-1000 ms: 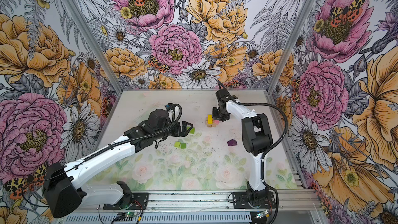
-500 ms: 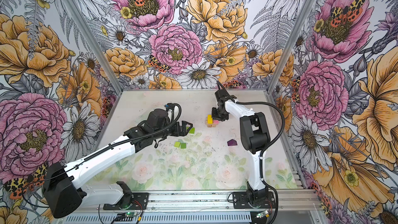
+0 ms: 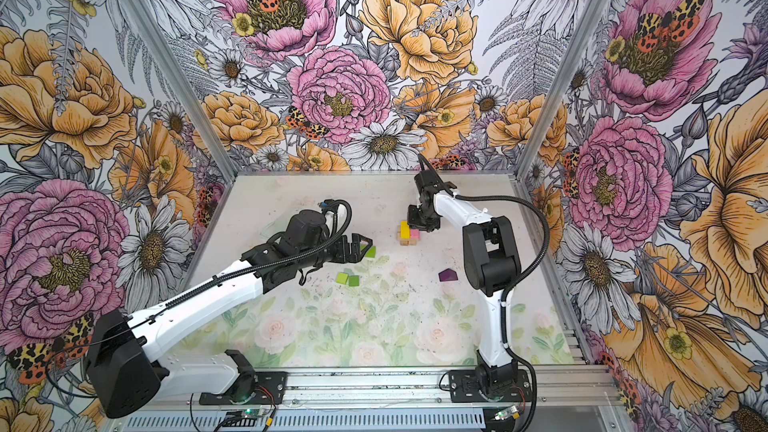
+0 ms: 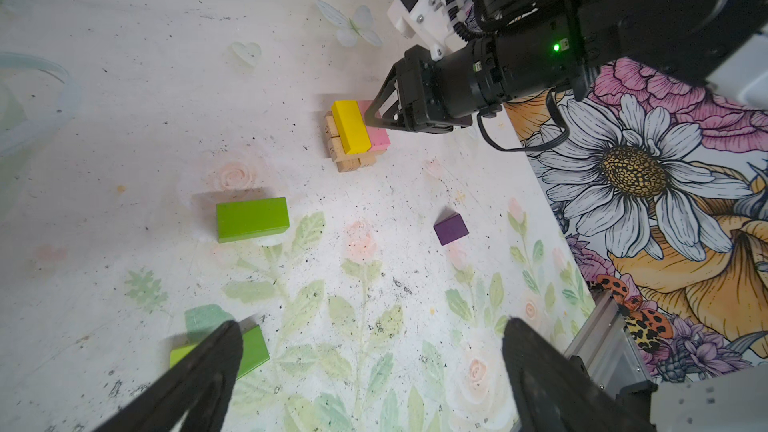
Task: Build the wood block tower
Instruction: 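Lower the pink bar onto the stack beside the yellow bar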
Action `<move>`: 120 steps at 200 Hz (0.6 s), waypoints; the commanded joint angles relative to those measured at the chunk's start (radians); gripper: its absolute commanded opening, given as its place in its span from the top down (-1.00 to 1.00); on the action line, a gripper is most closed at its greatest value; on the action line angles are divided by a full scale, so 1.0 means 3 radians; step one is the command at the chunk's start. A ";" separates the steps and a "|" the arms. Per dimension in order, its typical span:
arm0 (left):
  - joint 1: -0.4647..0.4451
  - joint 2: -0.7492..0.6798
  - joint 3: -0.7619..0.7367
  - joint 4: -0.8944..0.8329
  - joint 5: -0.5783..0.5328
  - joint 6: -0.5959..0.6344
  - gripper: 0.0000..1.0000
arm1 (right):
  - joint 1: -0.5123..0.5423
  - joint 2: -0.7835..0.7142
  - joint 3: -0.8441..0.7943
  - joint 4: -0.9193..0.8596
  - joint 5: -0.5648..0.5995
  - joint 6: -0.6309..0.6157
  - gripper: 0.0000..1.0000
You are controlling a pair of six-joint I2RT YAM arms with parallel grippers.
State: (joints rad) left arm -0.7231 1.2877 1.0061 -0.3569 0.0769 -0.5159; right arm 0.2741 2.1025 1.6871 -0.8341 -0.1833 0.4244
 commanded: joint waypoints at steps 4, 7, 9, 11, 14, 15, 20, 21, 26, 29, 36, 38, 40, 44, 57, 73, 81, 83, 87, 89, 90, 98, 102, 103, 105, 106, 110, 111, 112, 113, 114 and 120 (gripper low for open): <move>0.0033 0.0008 -0.0015 0.0057 0.0061 0.0059 -0.98 | -0.0010 0.0059 0.0088 -0.0027 -0.0047 -0.0015 0.25; 0.0034 0.0009 -0.0015 0.0057 0.0061 0.0059 -0.98 | -0.0009 0.0058 0.0088 -0.0027 -0.0048 -0.0016 0.25; 0.0033 0.0008 -0.0021 0.0056 0.0065 0.0061 -0.97 | -0.0009 0.0060 0.0088 -0.0031 -0.0051 -0.0018 0.25; 0.0031 0.0011 -0.0020 0.0055 0.0066 0.0056 -0.98 | -0.0009 0.0059 0.0096 -0.0032 -0.0053 -0.0015 0.25; 0.0032 0.0008 -0.0017 0.0055 0.0061 0.0059 -0.98 | -0.0009 0.0063 0.0094 -0.0032 -0.0056 -0.0015 0.25; 0.0032 0.0008 -0.0016 0.0054 0.0066 0.0059 -0.97 | -0.0009 0.0060 0.0094 -0.0032 -0.0055 -0.0017 0.25; 0.0032 0.0008 -0.0018 0.0056 0.0066 0.0063 -0.97 | -0.0009 0.0057 0.0089 -0.0035 -0.0058 -0.0017 0.25; 0.0032 0.0008 -0.0017 0.0058 0.0068 0.0063 -0.98 | -0.0009 0.0057 0.0089 -0.0033 -0.0056 -0.0015 0.25; 0.0033 0.0008 -0.0012 0.0055 0.0069 0.0060 -0.98 | -0.0009 0.0053 0.0088 -0.0035 -0.0057 -0.0018 0.25; 0.0033 0.0008 -0.0015 0.0054 0.0066 0.0060 -0.98 | -0.0009 0.0047 0.0088 -0.0037 -0.0050 -0.0017 0.24; 0.0034 0.0011 -0.0015 0.0057 0.0066 0.0058 -0.98 | -0.0011 0.0039 0.0088 -0.0045 -0.0044 -0.0019 0.24; 0.0031 0.0007 -0.0012 0.0055 0.0066 0.0061 -0.98 | -0.0013 0.0032 0.0088 -0.0047 -0.0040 -0.0019 0.24; 0.0032 0.0008 -0.0010 0.0055 0.0066 0.0059 -0.98 | -0.0010 0.0029 0.0092 -0.0047 -0.0039 -0.0016 0.24; 0.0033 0.0004 -0.0010 0.0056 0.0066 0.0061 -0.98 | -0.0011 0.0023 0.0093 -0.0052 -0.0037 -0.0019 0.23; 0.0032 0.0003 -0.0002 0.0055 0.0071 0.0058 -0.98 | -0.0014 -0.0015 0.0088 -0.0072 -0.0018 -0.0016 0.19; 0.0030 -0.0007 0.0006 0.0057 0.0071 0.0051 -0.97 | -0.0017 -0.0082 0.0084 -0.0088 -0.0013 -0.0024 0.06; 0.0030 -0.0015 0.0006 0.0055 0.0081 0.0053 -0.97 | -0.0018 -0.0116 0.0073 -0.0092 -0.0016 -0.0024 -0.04; 0.0031 -0.0017 0.0006 0.0055 0.0080 0.0053 -0.97 | -0.0015 -0.0121 0.0073 -0.0097 -0.0018 -0.0024 -0.07; 0.0032 -0.0021 0.0006 0.0054 0.0077 0.0051 -0.98 | -0.0013 -0.0128 0.0069 -0.0099 -0.0014 -0.0020 -0.11; 0.0033 -0.0022 0.0006 0.0054 0.0078 0.0048 -0.98 | -0.0011 -0.0134 0.0068 -0.0102 -0.0017 -0.0019 -0.13; 0.0033 -0.0022 0.0006 0.0057 0.0074 0.0048 -0.98 | -0.0010 -0.0135 0.0068 -0.0103 -0.0015 -0.0019 -0.13; 0.0033 -0.0035 -0.0001 0.0055 0.0072 0.0045 -0.98 | -0.0007 -0.0155 0.0062 -0.0107 -0.0009 -0.0013 -0.18; 0.0033 -0.0042 -0.0006 0.0058 0.0071 0.0043 -0.98 | -0.0004 -0.0152 0.0061 -0.0112 -0.0008 -0.0012 -0.19; 0.0033 -0.0043 -0.0008 0.0056 0.0071 0.0043 -0.98 | -0.0004 -0.0152 0.0062 -0.0113 -0.0008 -0.0013 -0.19; 0.0033 -0.0047 -0.0005 0.0055 0.0071 0.0044 -0.98 | -0.0004 -0.0152 0.0057 -0.0114 -0.0010 -0.0010 -0.19; 0.0033 -0.0048 -0.0005 0.0057 0.0071 0.0046 -0.98 | -0.0001 -0.0151 0.0055 -0.0114 -0.0009 -0.0009 -0.19; 0.0033 -0.0056 -0.0009 0.0055 0.0071 0.0044 -0.98 | 0.0003 -0.0154 0.0055 -0.0114 -0.0009 -0.0009 -0.19; 0.0035 -0.0057 -0.0010 0.0055 0.0071 0.0041 -0.97 | 0.0005 -0.0155 0.0056 -0.0114 -0.0014 -0.0009 -0.19; 0.0034 -0.0058 -0.0010 0.0055 0.0071 0.0042 -0.97 | 0.0006 -0.0156 0.0054 -0.0116 -0.0016 -0.0003 -0.19; 0.0033 -0.0061 -0.0012 0.0054 0.0071 0.0040 -0.98 | 0.0006 -0.0154 0.0053 -0.0115 -0.0017 -0.0003 -0.19; 0.0033 -0.0062 -0.0014 0.0054 0.0071 0.0039 -0.98 | 0.0009 -0.0153 0.0053 -0.0117 -0.0017 -0.0003 -0.19; 0.0033 -0.0071 -0.0022 0.0056 0.0068 0.0042 -0.98 | 0.0012 -0.0139 0.0056 -0.0120 -0.0014 0.0006 -0.20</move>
State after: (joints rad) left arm -0.7231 1.2877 1.0061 -0.3569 0.0769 -0.5159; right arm 0.2733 2.0991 1.6878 -0.8593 -0.1890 0.4244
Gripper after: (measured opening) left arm 0.988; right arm 0.595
